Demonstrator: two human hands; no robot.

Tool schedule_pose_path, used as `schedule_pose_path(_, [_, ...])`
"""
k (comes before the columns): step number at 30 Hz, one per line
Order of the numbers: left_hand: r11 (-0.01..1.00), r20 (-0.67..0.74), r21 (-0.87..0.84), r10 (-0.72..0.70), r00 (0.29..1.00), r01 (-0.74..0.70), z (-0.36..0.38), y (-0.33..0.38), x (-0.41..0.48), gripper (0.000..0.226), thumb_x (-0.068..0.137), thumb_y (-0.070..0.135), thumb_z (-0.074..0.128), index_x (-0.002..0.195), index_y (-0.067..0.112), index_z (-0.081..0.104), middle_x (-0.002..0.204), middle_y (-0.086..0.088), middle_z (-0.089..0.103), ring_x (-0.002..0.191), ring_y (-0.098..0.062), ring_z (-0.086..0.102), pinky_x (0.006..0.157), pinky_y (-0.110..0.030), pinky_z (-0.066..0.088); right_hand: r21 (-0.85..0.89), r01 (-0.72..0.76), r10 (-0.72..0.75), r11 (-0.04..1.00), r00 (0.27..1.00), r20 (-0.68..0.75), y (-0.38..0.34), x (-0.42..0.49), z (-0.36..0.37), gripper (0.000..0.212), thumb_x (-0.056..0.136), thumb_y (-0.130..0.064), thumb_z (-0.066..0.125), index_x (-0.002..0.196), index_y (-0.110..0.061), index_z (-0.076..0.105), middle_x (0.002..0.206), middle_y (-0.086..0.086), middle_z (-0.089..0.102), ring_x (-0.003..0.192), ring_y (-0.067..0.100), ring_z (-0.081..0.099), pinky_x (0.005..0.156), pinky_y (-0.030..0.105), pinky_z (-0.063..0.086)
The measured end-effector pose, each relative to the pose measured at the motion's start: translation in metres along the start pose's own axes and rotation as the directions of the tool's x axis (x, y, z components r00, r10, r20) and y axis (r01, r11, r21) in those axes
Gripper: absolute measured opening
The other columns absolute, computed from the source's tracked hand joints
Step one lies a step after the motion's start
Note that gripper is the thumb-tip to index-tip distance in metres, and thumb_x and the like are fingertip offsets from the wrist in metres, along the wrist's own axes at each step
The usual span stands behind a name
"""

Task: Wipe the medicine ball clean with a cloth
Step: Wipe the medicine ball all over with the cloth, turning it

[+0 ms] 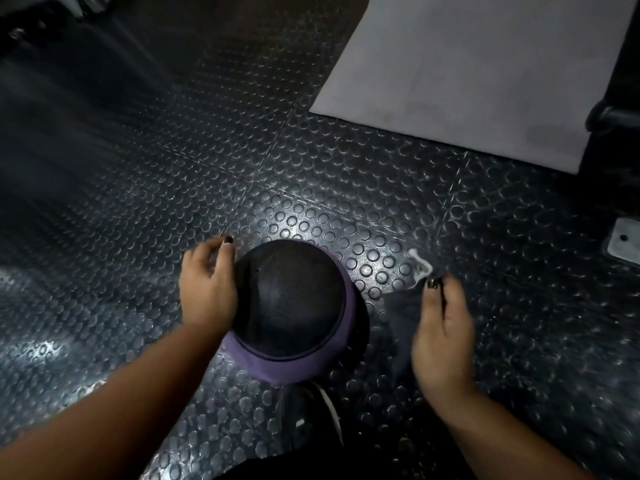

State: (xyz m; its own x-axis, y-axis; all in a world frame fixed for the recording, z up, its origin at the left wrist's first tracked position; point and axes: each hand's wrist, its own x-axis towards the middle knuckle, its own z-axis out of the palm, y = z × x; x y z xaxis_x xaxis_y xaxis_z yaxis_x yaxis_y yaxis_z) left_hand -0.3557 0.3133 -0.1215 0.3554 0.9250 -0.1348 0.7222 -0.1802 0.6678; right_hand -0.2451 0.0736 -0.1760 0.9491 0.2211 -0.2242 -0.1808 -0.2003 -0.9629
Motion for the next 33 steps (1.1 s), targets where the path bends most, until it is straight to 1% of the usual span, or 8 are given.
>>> schedule_pose_path(5, [0.990, 0.110, 0.087, -0.119, 0.987, 0.110, 0.008, -0.018, 0.001, 0.058, 0.090, 0.063, 0.047, 0.142, 0.036, 0.052, 0.145, -0.003, 0.053, 0.130, -0.026, 0.049, 0.112, -0.044, 0.036, 0.009, 0.273, -0.266, 0.962, 0.931, 0.251, -0.019, -0.014, 0.043, 0.045, 0.096, -0.029, 0.039, 0.140, -0.025, 0.047, 0.145, -0.005, 0.043, 0.136, 0.012, 0.037, 0.110, 0.040, 0.037])
schedule_pose_path(10, [0.992, 0.109, 0.054, -0.115, 0.987, 0.110, 0.002, -0.020, 0.005, 0.059, 0.086, 0.059, 0.049, 0.138, 0.034, 0.057, 0.140, -0.001, 0.060, 0.126, -0.022, 0.054, 0.110, -0.038, 0.039, -0.215, 0.719, -0.435, 0.661, 0.601, 0.671, -0.020, -0.031, 0.103, 0.047, 0.096, -0.037, 0.039, 0.142, -0.033, 0.040, 0.158, -0.010, 0.021, 0.145, 0.018, 0.016, 0.117, 0.041, 0.014])
schedule_pose_path(15, [0.990, 0.060, 0.036, -0.135, 0.989, 0.133, 0.003, -0.023, 0.003, 0.059, 0.089, 0.059, 0.048, 0.141, 0.032, 0.053, 0.142, -0.002, 0.056, 0.128, -0.023, 0.051, 0.108, -0.037, 0.037, -0.333, 0.558, -0.304, 0.760, 0.758, 0.577, -0.034, -0.007, 0.130, 0.045, 0.098, -0.040, 0.031, 0.140, -0.027, 0.045, 0.153, -0.006, 0.033, 0.143, 0.020, 0.022, 0.118, 0.038, 0.013])
schedule_pose_path(18, [0.992, 0.055, 0.016, -0.124, 0.991, 0.123, 0.003, -0.025, -0.004, 0.064, 0.086, 0.061, 0.042, 0.141, 0.030, 0.053, 0.142, -0.001, 0.054, 0.130, -0.024, 0.050, 0.109, -0.038, 0.036, -0.373, 0.313, -0.062, 0.873, 0.831, 0.552, -0.045, 0.030, 0.147, 0.035, 0.100, -0.032, 0.036, 0.120, -0.017, 0.062, 0.124, 0.004, 0.061, 0.114, 0.024, 0.053, 0.091, 0.033, 0.043])
schedule_pose_path(20, [0.995, 0.082, 0.078, 0.049, 0.995, -0.055, 0.001, -0.023, -0.008, 0.061, 0.087, 0.057, 0.037, 0.140, 0.032, 0.053, 0.148, 0.004, 0.048, 0.138, -0.020, 0.042, 0.114, -0.042, 0.031, -0.426, 0.078, 0.213, 0.901, 0.778, 0.592, -0.044, 0.066, 0.159, 0.033, 0.100, -0.030, 0.038, 0.104, -0.012, 0.065, 0.095, 0.007, 0.063, 0.088, 0.024, 0.057, 0.064, 0.027, 0.038])
schedule_pose_path(24, [0.861, 0.247, 0.246, 0.389, 0.888, -0.446, 0.005, -0.021, -0.017, 0.050, 0.096, 0.047, 0.028, 0.139, 0.043, 0.052, 0.154, 0.023, 0.038, 0.150, -0.017, 0.024, 0.119, -0.061, 0.017, -0.625, -0.018, 0.465, 0.780, 0.684, 0.562, -0.019, 0.107, 0.171, 0.035, 0.100, -0.026, 0.042, 0.118, -0.004, 0.061, 0.121, 0.017, 0.059, 0.111, 0.029, 0.055, 0.079, 0.029, 0.037])
schedule_pose_path(28, [0.878, 0.228, 0.205, 0.387, 0.893, -0.433, 0.009, -0.024, -0.008, 0.048, 0.096, 0.042, 0.029, 0.135, 0.041, 0.056, 0.146, 0.017, 0.051, 0.140, -0.020, 0.041, 0.117, -0.048, 0.029, -0.413, 0.022, 0.227, 0.911, 0.808, 0.543, -0.021, 0.079, 0.155, 0.023, 0.097, -0.026, 0.043, 0.095, -0.017, 0.065, 0.099, 0.010, 0.064, 0.096, 0.027, 0.058, 0.072, 0.031, 0.040])
schedule_pose_path(33, [0.956, 0.176, 0.141, 0.231, 0.957, -0.257, 0.011, -0.019, 0.008, 0.045, 0.093, 0.046, 0.028, 0.127, 0.044, 0.056, 0.134, 0.016, 0.059, 0.126, -0.018, 0.052, 0.105, -0.048, 0.044, -0.187, 0.422, -0.299, 0.887, 0.835, 0.463, -0.023, -0.042, 0.115, 0.041, 0.098, -0.022, 0.040, 0.138, -0.021, 0.049, 0.151, -0.006, 0.038, 0.143, 0.014, 0.025, 0.118, 0.032, 0.016])
